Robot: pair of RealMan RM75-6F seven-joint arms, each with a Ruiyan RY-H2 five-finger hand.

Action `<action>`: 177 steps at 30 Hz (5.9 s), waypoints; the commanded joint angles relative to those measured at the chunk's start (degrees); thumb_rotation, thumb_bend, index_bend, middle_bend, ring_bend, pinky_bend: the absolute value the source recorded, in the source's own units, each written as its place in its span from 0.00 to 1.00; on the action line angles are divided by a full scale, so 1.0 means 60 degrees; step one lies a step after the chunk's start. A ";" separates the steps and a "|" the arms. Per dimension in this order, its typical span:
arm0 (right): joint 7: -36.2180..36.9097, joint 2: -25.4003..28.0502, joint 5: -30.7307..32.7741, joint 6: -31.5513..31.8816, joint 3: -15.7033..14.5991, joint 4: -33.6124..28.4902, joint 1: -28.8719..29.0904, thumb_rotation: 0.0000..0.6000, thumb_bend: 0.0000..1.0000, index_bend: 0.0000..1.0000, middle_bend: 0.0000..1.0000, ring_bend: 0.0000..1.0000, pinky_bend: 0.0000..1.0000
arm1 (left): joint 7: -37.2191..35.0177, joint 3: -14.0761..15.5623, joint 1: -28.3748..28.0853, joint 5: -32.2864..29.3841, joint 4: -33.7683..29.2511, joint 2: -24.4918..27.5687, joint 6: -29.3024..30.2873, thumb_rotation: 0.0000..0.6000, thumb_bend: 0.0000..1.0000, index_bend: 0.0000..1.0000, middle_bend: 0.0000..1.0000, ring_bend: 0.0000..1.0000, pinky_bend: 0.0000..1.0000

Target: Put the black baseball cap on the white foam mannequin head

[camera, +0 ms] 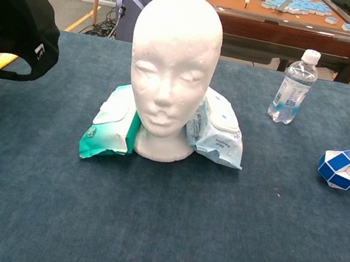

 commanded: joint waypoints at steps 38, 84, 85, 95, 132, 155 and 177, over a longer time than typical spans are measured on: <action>0.0177 -0.0102 0.0087 -0.0078 -0.0001 0.0180 0.0022 1.00 0.12 0.66 0.54 0.53 0.50 | 0.0333 -0.1818 -0.3275 -0.1079 0.1550 -0.1210 -0.1121 1.00 0.43 0.85 0.55 0.39 0.42; 0.0820 -0.0383 0.0194 -0.0055 -0.0032 0.0778 -0.0115 1.00 0.12 0.66 0.54 0.53 0.49 | 0.2776 -0.0417 -0.4288 0.0163 -0.1319 -0.2567 -0.0051 1.00 0.43 0.85 0.59 0.42 0.42; 0.0842 -0.0388 0.0184 -0.0048 -0.0037 0.0795 -0.0122 1.00 0.12 0.66 0.54 0.53 0.49 | 0.2851 -0.0254 -0.4133 0.0296 -0.1454 -0.2560 0.0116 1.00 0.43 0.85 0.59 0.42 0.42; 0.0832 -0.0491 0.0128 -0.0076 -0.0038 0.0799 -0.0087 1.00 0.12 0.66 0.54 0.53 0.49 | 0.3262 0.1155 -0.3023 0.1366 -0.2075 -0.2731 0.0961 1.00 0.43 0.85 0.58 0.42 0.42; 0.0908 -0.0698 0.0177 -0.0207 -0.0054 0.1008 -0.0075 1.00 0.12 0.66 0.54 0.53 0.49 | 0.3901 0.3104 -0.1661 0.2407 -0.2111 -0.2476 -0.1053 1.00 0.33 0.46 0.34 0.24 0.34; 0.0898 -0.0663 0.0190 -0.0153 -0.0026 0.0954 -0.0102 1.00 0.12 0.66 0.54 0.53 0.48 | 0.5554 0.3154 -0.0127 0.0964 -0.3855 -0.0832 -0.1219 1.00 0.07 0.03 0.13 0.06 0.19; 0.0607 -0.0453 0.0247 -0.0151 0.0048 0.0554 -0.0062 1.00 0.12 0.66 0.54 0.53 0.48 | 0.3330 0.2813 0.1807 0.0246 -0.2842 0.1365 0.0323 1.00 0.07 0.21 0.13 0.10 0.20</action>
